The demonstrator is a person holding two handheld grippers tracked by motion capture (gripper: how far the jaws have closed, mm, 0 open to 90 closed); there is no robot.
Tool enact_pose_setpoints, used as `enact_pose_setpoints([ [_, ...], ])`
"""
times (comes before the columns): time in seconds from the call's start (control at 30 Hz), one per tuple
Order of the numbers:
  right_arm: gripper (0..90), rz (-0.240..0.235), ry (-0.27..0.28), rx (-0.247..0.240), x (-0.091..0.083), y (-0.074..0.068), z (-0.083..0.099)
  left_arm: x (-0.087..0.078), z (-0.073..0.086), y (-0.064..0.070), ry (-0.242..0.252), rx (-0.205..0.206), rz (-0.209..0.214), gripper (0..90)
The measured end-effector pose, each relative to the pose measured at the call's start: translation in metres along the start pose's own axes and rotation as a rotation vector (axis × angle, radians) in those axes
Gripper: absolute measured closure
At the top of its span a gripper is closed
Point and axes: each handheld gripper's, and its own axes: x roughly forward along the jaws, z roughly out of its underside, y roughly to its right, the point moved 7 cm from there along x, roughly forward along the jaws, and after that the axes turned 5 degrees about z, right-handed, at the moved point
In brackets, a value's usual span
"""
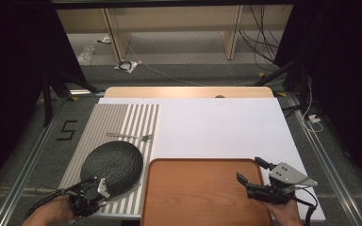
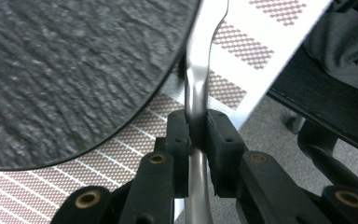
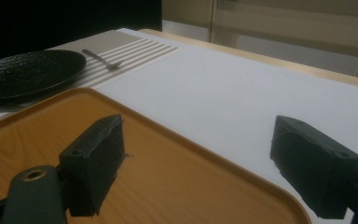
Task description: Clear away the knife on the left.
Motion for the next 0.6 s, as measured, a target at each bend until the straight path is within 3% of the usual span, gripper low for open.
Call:
enact_pose_setpoints([
  [0.33,18.8,-0.004,0.004,-0.008,0.002,-0.001,0.000,-0.006,0.001,0.006,-0.008,0.019,-0.005,79.9],
  [0.6,18.8,-0.006,0.004,-0.009,0.002,-0.002,0.000,-0.017,-0.008,0.012,0.031,0.029,-0.009,79.9],
])
